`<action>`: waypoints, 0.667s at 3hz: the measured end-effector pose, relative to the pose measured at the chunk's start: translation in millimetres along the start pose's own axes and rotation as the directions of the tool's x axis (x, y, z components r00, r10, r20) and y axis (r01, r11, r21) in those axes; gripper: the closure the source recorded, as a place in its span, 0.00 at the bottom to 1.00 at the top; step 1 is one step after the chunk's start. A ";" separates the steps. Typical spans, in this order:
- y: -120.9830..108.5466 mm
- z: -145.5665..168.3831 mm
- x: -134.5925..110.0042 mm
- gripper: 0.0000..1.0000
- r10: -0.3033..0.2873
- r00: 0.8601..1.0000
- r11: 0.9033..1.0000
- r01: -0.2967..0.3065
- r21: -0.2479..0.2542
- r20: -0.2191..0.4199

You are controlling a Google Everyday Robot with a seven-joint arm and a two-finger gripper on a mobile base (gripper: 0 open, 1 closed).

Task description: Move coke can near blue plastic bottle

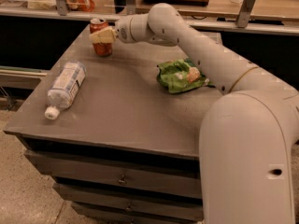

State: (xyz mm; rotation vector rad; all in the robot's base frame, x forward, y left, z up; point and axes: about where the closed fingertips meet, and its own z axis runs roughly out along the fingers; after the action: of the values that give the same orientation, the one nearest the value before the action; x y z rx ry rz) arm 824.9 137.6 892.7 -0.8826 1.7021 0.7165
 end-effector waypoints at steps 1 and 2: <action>-1.8 5.9 -1.1 0.57 -0.018 1.000 1.000 0.018 0.002 0.017; -4.4 4.4 -1.8 0.79 -0.027 0.999 1.000 0.027 0.007 0.025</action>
Offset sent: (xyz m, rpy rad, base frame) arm 0.0095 -0.0093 0.0048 0.0054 -0.0579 -0.0145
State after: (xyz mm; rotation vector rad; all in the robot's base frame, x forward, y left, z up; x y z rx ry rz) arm 831.2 139.2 893.0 -0.8868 1.6669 0.7001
